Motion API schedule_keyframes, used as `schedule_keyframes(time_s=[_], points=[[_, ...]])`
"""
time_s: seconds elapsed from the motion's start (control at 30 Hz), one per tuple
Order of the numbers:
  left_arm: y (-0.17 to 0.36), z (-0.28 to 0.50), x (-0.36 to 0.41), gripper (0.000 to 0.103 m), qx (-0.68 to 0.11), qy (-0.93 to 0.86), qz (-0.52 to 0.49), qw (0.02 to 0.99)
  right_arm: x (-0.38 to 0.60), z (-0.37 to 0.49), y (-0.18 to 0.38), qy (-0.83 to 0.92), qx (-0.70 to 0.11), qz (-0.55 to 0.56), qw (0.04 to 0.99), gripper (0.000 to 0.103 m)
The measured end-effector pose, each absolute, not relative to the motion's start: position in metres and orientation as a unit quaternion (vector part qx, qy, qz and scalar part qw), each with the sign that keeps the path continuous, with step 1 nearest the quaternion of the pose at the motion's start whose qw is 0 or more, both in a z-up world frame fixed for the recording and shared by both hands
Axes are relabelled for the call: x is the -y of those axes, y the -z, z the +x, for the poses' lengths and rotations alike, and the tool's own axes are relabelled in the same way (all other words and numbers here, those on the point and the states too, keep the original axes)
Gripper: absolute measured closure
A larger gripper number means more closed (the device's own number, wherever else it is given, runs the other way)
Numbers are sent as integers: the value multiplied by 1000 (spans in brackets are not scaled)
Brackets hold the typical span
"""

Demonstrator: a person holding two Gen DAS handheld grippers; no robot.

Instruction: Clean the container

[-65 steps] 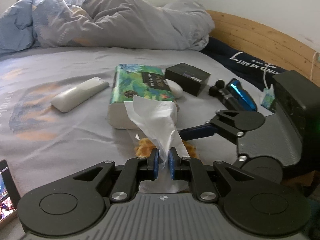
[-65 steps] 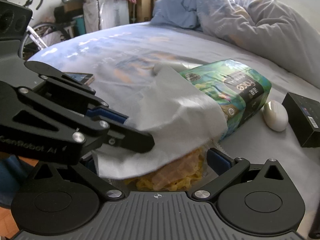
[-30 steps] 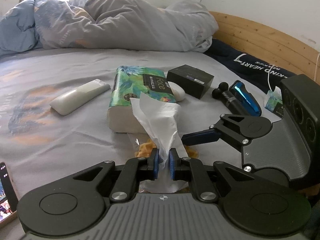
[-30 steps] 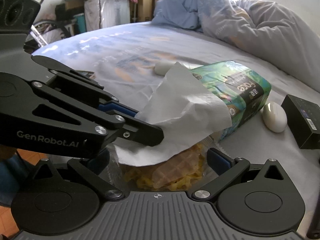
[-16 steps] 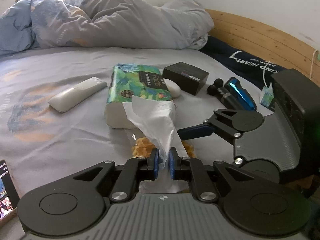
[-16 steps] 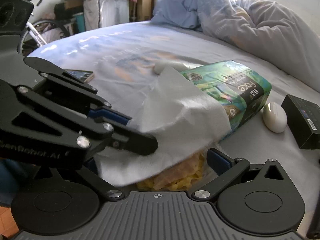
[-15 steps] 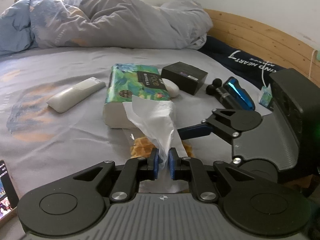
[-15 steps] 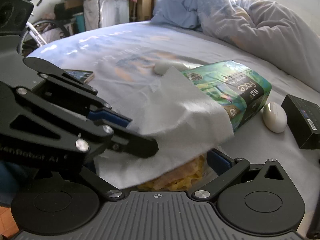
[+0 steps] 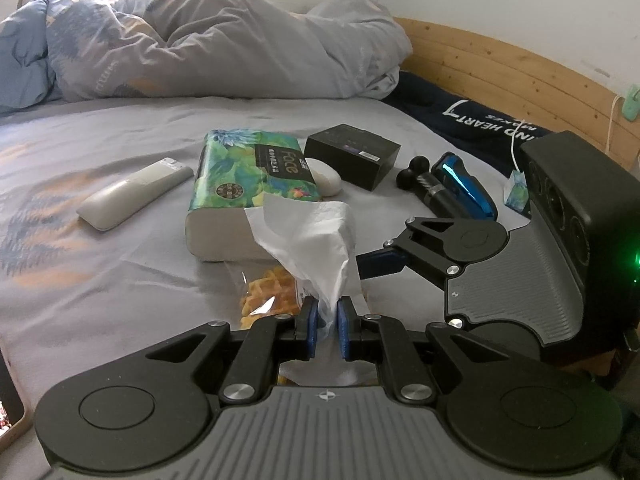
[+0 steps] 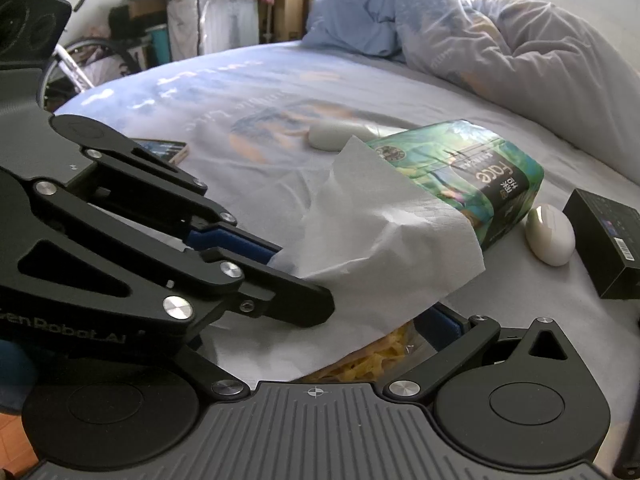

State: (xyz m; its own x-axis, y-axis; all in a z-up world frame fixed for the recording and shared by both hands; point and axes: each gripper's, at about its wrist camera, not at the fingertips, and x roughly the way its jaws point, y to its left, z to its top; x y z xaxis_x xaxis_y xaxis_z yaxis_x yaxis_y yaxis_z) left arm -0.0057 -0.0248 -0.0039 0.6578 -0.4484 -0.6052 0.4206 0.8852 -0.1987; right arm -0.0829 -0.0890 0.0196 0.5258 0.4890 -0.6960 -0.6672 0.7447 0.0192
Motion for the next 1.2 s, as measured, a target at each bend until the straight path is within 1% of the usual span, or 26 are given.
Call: schedule_keyframes(time_s=[0.33, 0.8, 1.2], points=[[4, 2, 28, 85, -342, 227, -22, 912, 89, -82, -19, -335, -354, -126, 864, 0], [4, 2, 13, 84, -338, 182, -32, 923, 89, -80, -18, -336, -354, -126, 863, 0], [3, -4, 19, 84, -345, 217, -31, 912, 89, -79, -18, -336, -355, -127, 863, 0]])
